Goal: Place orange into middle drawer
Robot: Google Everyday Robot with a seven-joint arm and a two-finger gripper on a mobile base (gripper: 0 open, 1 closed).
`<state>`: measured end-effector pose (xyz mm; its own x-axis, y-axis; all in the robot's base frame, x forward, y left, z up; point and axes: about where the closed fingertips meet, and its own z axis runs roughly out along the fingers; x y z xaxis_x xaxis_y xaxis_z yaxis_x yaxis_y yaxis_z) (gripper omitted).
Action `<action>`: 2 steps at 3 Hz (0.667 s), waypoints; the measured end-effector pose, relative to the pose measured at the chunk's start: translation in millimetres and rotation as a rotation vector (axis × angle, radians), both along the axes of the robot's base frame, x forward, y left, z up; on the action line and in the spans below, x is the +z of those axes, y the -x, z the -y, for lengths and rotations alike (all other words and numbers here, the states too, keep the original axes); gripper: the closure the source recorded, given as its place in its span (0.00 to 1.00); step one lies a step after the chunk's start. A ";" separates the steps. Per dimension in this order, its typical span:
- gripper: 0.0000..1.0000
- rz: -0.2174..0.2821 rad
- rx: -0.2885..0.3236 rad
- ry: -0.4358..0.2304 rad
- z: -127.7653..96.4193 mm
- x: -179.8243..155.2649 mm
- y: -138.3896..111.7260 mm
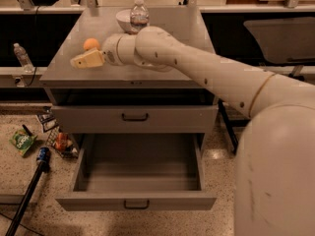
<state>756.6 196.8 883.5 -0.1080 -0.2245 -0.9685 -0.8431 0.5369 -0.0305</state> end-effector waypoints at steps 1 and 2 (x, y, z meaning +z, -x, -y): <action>0.00 -0.006 -0.021 0.010 -7.6 -12.6 -23.0; 0.00 -0.005 -0.048 -0.003 -18.2 -22.9 -42.8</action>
Offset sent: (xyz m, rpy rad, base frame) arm 0.0721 0.0254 -0.0341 0.0234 -0.0020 -0.0982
